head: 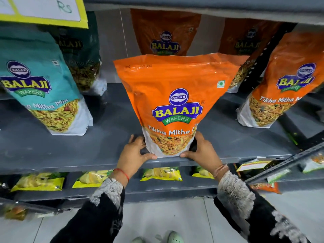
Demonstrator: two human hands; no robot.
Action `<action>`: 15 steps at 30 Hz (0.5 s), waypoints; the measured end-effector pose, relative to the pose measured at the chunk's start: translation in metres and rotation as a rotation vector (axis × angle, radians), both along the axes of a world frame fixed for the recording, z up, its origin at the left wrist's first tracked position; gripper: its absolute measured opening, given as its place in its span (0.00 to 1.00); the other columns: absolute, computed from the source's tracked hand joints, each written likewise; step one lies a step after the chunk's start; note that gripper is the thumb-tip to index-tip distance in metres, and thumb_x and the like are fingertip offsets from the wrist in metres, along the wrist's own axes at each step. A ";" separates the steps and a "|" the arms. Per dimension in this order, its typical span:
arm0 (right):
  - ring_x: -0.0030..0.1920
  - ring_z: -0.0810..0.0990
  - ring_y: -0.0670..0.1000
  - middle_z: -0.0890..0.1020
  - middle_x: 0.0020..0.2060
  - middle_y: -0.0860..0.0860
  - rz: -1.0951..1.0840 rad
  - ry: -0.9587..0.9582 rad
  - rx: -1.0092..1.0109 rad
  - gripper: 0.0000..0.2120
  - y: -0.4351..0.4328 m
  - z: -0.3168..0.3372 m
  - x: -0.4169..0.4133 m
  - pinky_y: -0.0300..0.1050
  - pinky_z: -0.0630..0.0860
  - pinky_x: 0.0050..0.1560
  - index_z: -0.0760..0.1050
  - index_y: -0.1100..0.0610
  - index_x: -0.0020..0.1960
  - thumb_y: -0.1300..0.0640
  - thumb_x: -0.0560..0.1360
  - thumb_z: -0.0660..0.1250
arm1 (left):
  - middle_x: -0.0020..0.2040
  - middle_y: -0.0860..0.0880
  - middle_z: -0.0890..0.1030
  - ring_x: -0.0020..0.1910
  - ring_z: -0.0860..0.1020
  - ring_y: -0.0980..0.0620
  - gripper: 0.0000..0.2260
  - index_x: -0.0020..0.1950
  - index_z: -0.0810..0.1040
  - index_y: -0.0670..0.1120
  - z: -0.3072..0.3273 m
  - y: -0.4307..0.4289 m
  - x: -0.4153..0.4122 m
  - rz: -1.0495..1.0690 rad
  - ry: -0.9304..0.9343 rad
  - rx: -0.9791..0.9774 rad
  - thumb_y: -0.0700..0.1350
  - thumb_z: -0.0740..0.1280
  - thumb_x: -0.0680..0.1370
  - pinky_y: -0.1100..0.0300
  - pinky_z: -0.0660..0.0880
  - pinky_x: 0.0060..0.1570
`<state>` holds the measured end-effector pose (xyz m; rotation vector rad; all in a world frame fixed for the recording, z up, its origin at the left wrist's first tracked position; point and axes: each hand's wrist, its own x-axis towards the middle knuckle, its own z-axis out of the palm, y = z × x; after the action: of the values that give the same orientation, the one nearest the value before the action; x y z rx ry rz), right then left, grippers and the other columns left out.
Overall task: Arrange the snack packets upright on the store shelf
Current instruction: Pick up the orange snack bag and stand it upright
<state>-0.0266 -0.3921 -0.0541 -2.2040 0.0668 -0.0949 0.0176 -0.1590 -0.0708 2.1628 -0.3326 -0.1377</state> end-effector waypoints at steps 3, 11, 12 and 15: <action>0.49 0.72 0.46 0.75 0.49 0.46 -0.022 0.013 -0.023 0.33 0.001 0.000 -0.002 0.37 0.65 0.44 0.66 0.54 0.60 0.57 0.60 0.78 | 0.55 0.44 0.80 0.61 0.75 0.45 0.25 0.54 0.73 0.41 -0.001 0.000 0.000 -0.029 -0.003 -0.015 0.44 0.77 0.61 0.48 0.75 0.59; 0.51 0.74 0.49 0.78 0.54 0.50 -0.021 0.031 -0.024 0.32 -0.001 -0.002 -0.005 0.41 0.67 0.48 0.66 0.54 0.59 0.54 0.60 0.78 | 0.56 0.57 0.75 0.58 0.75 0.55 0.26 0.59 0.72 0.46 -0.004 -0.001 -0.008 -0.019 0.017 -0.132 0.40 0.76 0.63 0.63 0.70 0.56; 0.54 0.74 0.49 0.77 0.56 0.50 -0.013 0.024 -0.007 0.34 -0.002 -0.001 -0.006 0.40 0.68 0.48 0.65 0.53 0.60 0.54 0.60 0.78 | 0.57 0.57 0.74 0.59 0.74 0.55 0.28 0.61 0.71 0.46 -0.002 -0.002 -0.012 -0.006 0.005 -0.141 0.40 0.76 0.63 0.63 0.70 0.57; 0.64 0.67 0.45 0.69 0.64 0.45 -0.007 -0.027 0.073 0.42 -0.018 -0.004 -0.017 0.37 0.66 0.61 0.59 0.52 0.69 0.51 0.62 0.77 | 0.60 0.54 0.75 0.60 0.74 0.56 0.27 0.63 0.72 0.48 0.000 0.000 -0.043 0.221 -0.114 -0.197 0.46 0.75 0.65 0.61 0.70 0.60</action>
<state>-0.0436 -0.4104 -0.0586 -2.1293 0.0625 -0.1244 -0.0257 -0.1591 -0.0710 1.9995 -0.1620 0.1383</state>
